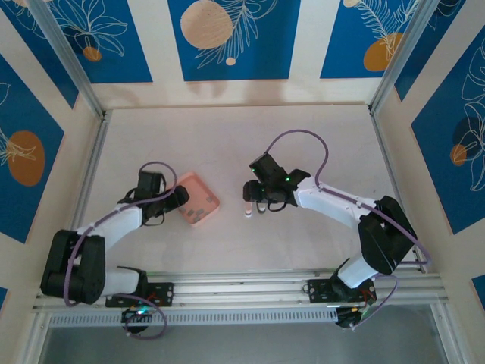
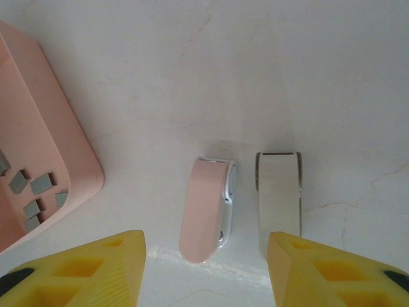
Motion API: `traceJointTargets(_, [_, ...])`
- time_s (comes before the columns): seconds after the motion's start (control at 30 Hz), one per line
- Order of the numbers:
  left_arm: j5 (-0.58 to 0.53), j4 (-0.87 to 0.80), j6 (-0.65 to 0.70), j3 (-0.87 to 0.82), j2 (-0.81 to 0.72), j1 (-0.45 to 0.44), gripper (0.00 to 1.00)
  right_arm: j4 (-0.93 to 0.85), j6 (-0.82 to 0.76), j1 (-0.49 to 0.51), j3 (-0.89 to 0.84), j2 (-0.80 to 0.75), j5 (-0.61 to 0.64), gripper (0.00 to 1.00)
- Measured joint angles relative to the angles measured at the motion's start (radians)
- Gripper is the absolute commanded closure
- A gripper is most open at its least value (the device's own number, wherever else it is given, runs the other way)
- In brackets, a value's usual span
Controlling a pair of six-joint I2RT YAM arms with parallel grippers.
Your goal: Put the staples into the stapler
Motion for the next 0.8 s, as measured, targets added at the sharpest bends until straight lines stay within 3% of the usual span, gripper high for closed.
traceJointTargets(0.3, [0.046, 0.076, 0.041, 0.113, 0.134, -0.027, 0.22, -0.004, 0.001, -0.019, -0.019, -0.028, -0.003, 0.46])
traceJointTargets(0.8, [0.093, 0.141, 0.048, 0.214, 0.269, -0.184, 0.22, -0.005, 0.008, -0.045, -0.069, -0.086, -0.003, 0.45])
